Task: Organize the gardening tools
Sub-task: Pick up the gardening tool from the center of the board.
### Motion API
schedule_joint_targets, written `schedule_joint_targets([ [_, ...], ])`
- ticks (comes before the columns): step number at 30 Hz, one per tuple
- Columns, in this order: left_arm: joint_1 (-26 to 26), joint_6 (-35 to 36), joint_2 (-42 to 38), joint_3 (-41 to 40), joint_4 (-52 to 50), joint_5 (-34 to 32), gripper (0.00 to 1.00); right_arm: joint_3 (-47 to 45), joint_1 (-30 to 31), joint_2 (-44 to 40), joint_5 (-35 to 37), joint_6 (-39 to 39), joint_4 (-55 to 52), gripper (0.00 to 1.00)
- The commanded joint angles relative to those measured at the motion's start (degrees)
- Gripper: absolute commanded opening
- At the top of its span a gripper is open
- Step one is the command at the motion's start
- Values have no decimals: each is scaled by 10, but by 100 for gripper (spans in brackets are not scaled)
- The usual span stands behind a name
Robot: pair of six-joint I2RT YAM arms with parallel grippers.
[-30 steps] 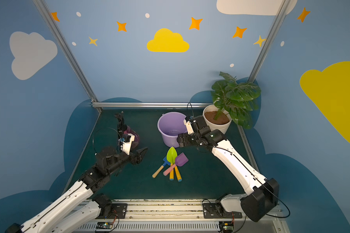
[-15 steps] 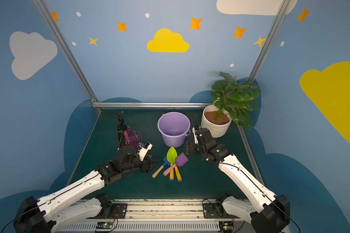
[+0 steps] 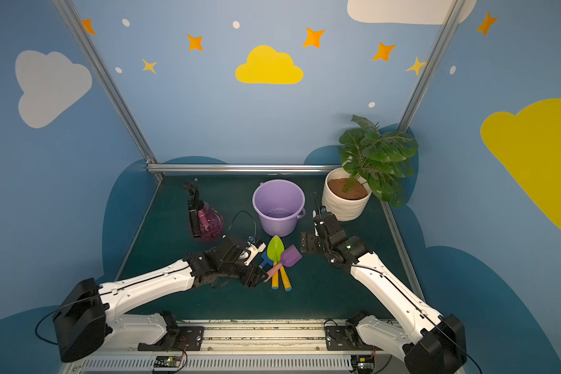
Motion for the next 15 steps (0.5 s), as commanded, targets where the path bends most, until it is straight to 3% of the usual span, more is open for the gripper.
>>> schedule_joint_targets([
  [1, -11, 20, 36, 23, -27, -16, 67, -11, 1, -10, 15, 1, 7, 90],
  [10, -20, 31, 124, 65, -39, -38, 61, -21, 0, -11, 25, 13, -3, 90],
  [15, -20, 30, 138, 68, -18, -39, 52, -25, 0, -13, 34, 18, -11, 90],
])
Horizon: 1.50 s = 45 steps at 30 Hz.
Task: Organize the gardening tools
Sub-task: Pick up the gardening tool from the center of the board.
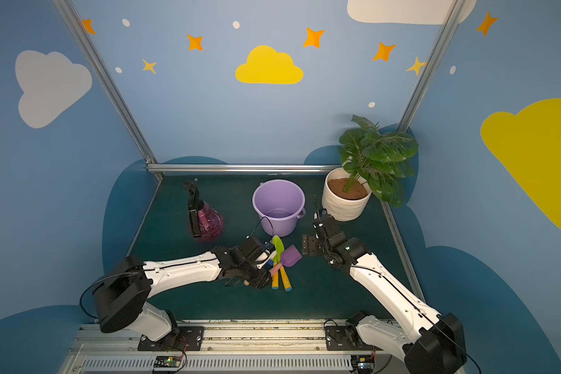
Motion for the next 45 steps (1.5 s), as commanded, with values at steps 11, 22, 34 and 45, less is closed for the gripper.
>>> schedule_joint_targets([
  [11, -3, 9, -24, -11, 33, -8, 28, -13, 0, -14, 13, 19, -12, 91],
  [22, 6, -2, -111, -67, 85, -25, 4, -16, -37, -25, -64, 61, -25, 89],
  [34, 21, 2, -282, -188, 229, 25, 3, -47, -173, -48, -397, 58, 21, 77],
  [45, 24, -1, -342, -220, 278, 101, 3, -67, -195, -34, -565, 101, 106, 77],
])
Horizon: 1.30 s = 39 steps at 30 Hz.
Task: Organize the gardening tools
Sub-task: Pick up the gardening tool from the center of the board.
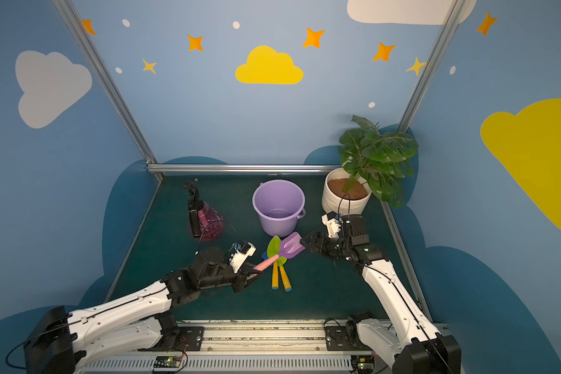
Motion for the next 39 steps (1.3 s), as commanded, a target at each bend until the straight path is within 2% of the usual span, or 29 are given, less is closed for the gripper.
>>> schedule_joint_targets([
  [1, 3, 0, -13, -5, 44, 34, 3, -10, -3, 6, -76, 18, 46, 75],
  [8, 3, 0, -12, -6, 51, 45, 3, -14, -4, 18, -125, 27, 78, 52],
  [16, 3, 0, 1, -1, 48, 43, 3, -14, -3, 23, -130, 24, 80, 26],
  [22, 3, 2, 13, 6, 47, 39, 4, -10, -3, 30, -143, 19, 80, 11],
  [24, 4, 1, 15, 8, 45, 33, 11, -7, -3, 34, -142, 11, 76, 7],
  [27, 5, -3, 16, 9, 42, 23, 26, 1, -3, 40, -144, -6, 66, 0],
  [30, 6, -6, 9, 7, 36, 10, 45, 13, -4, 47, -142, -18, 59, 0],
  [33, 8, -11, -3, 3, 29, -27, 60, 42, -2, 55, -107, -36, 28, 0],
  [36, 9, -17, -22, -1, 17, -55, 68, 82, -1, 62, -57, -70, -17, 0],
  [39, 10, -24, -45, -7, 4, -92, 71, 126, 6, 65, 0, -98, -50, 0],
])
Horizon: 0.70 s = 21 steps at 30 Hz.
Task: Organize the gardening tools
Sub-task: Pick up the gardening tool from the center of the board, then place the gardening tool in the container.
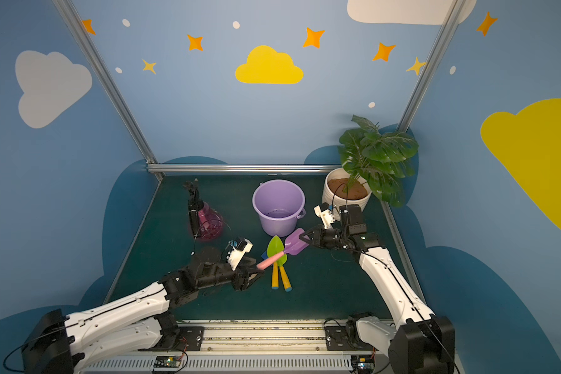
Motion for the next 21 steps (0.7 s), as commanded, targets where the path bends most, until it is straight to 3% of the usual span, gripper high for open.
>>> schedule_joint_targets([
  [1, 4, -11, -33, -4, -14, -59, 71, 55, 11, 2, 80, -51, -49, 0],
  [9, 6, -35, -106, -32, -34, -146, 71, 193, 83, 28, 248, -112, -80, 0],
  [12, 7, -43, -117, -41, -35, -150, 71, 251, 101, 48, 310, -116, -84, 0],
  [17, 7, -55, -108, -46, -35, -149, 71, 337, 113, 93, 347, -120, -86, 0],
  [21, 7, -64, -95, -47, -36, -146, 71, 414, 135, 144, 438, -155, -112, 0],
])
